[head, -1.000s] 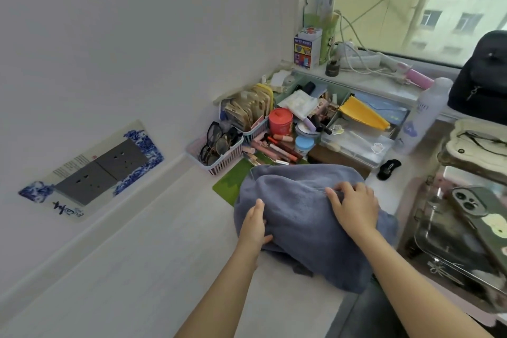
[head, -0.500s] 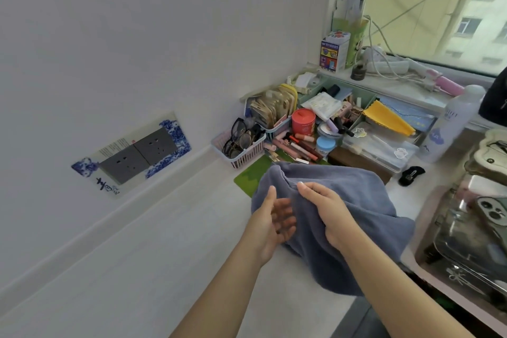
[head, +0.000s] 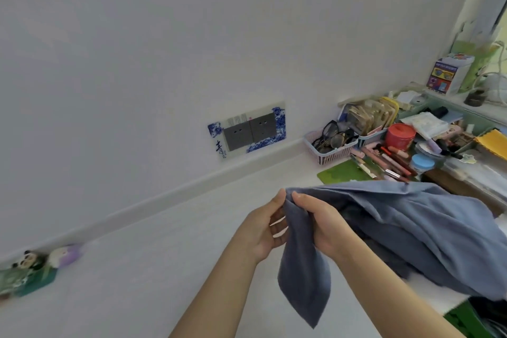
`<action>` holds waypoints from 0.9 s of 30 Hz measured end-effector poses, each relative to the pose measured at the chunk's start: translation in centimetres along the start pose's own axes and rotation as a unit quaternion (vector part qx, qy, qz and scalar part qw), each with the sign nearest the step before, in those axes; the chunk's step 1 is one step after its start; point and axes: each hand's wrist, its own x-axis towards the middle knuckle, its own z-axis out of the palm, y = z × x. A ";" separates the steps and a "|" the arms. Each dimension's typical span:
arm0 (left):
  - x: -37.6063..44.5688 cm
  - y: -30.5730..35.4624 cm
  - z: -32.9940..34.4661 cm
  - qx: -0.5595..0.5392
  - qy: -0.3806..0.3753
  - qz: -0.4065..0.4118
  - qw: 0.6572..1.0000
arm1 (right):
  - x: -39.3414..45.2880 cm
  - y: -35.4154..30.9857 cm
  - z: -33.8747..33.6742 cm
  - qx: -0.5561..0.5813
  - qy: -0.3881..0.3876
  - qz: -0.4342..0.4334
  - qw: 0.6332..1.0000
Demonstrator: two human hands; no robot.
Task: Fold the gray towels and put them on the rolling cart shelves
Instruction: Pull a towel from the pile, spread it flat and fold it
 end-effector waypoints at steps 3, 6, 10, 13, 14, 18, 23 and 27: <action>-2.4 0.4 -3.8 0.002 0.015 0.026 1.000 | -0.1 2.4 3.3 -0.014 -0.050 0.002 0.999; -4.7 0.7 -7.9 -0.013 0.027 0.053 0.998 | -0.3 5.3 6.5 -0.003 -0.085 0.008 0.996; -7.3 0.3 -12.2 0.020 0.049 0.109 0.993 | -1.3 8.7 10.6 -0.034 -0.062 0.020 0.997; -8.6 -0.3 -14.9 0.052 0.092 0.129 0.986 | -1.9 11.1 13.0 -0.066 -0.019 0.020 0.997; -8.8 -0.4 -15.3 0.063 0.098 0.132 0.984 | -2.0 11.6 13.3 -0.069 -0.010 0.021 0.997; -9.3 -0.2 -17.7 0.099 0.088 0.119 0.984 | -2.4 13.4 14.3 -0.086 0.001 0.006 0.996; -8.8 0.3 -20.3 0.174 0.078 0.087 0.978 | -3.2 14.6 14.4 -0.249 0.064 -0.078 0.963; -8.2 2.0 -22.9 0.274 0.133 0.074 0.950 | -4.8 14.9 13.6 -0.428 0.117 -0.187 0.876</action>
